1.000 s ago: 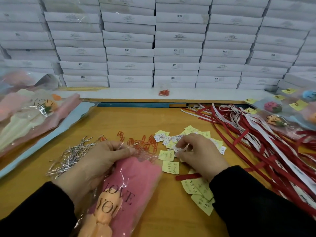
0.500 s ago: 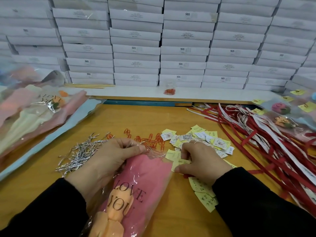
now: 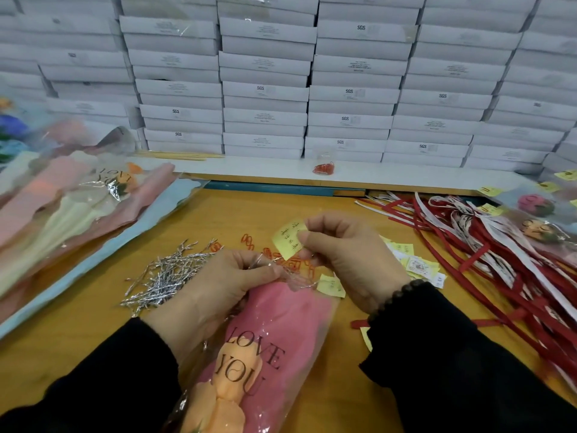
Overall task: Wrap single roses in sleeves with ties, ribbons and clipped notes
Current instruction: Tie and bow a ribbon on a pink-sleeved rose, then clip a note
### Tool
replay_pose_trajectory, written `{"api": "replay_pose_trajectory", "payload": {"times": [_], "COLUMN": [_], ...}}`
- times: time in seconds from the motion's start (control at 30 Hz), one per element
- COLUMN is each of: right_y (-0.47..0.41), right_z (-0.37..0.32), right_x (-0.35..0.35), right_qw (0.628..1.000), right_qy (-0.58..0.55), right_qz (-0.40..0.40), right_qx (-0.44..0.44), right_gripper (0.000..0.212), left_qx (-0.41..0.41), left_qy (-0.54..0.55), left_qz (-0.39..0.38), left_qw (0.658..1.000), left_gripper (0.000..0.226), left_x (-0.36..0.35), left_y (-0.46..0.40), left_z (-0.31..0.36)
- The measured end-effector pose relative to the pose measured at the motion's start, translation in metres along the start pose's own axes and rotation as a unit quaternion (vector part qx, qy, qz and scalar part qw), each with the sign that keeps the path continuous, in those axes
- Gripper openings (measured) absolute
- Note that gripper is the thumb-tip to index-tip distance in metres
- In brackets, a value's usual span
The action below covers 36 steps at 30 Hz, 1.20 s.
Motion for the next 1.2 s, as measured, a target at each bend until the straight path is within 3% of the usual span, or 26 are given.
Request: {"api": "replay_pose_trajectory", "payload": {"times": [0.2, 0.3, 0.33, 0.47, 0.67, 0.9, 0.97, 1.1, 1.2], "right_y": [-0.004, -0.003, -0.002, 0.002, 0.004, 0.004, 0.005, 0.004, 0.004], "right_z": [-0.003, -0.010, -0.011, -0.009, 0.013, 0.022, 0.022, 0.024, 0.025], "right_x": [-0.002, -0.007, -0.011, -0.019, -0.022, -0.018, -0.019, -0.017, -0.018], "right_qw": [0.997, 0.995, 0.995, 0.995, 0.995, 0.992, 0.991, 0.989, 0.986], "right_qy": [0.066, 0.093, 0.090, 0.081, 0.094, 0.125, 0.130, 0.149, 0.168], "right_qz": [0.009, -0.003, -0.010, -0.031, -0.027, -0.012, -0.006, 0.003, -0.001], "right_qx": [0.026, 0.045, 0.045, 0.043, 0.028, 0.022, 0.020, 0.018, 0.020], "right_gripper": [0.016, 0.023, 0.022, 0.015, 0.008, 0.012, 0.013, 0.017, 0.020], "left_qx": [0.014, 0.015, 0.016, -0.002, 0.022, 0.044, 0.045, 0.016, 0.002], "left_qy": [0.019, 0.042, 0.052, 0.058, 0.087, 0.125, 0.121, 0.072, 0.071], "left_qz": [-0.015, -0.024, -0.025, -0.020, -0.037, 0.049, 0.042, -0.007, 0.000], "left_qw": [1.000, 0.999, 0.998, 0.998, 0.995, 0.990, 0.991, 0.997, 0.998], "left_gripper": [0.004, 0.015, 0.006, 0.037, 0.020, 0.042, 0.047, 0.038, 0.022], "left_x": [-0.004, -0.005, -0.005, -0.004, -0.003, 0.010, 0.010, 0.004, 0.006], "left_y": [-0.003, -0.004, -0.004, -0.003, -0.006, -0.007, -0.005, 0.000, -0.003], "left_z": [-0.003, -0.004, -0.004, -0.002, -0.011, -0.012, -0.010, -0.005, -0.006]}}
Point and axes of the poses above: each hand's wrist, its own y-axis away from the middle knuckle, its own x-axis out of the back of the hand, z = x × y, the point moved 9 cm from there along -y, towards the middle knuckle, and after that the axes turned 8 degrees about x, right-handed, at the moved point
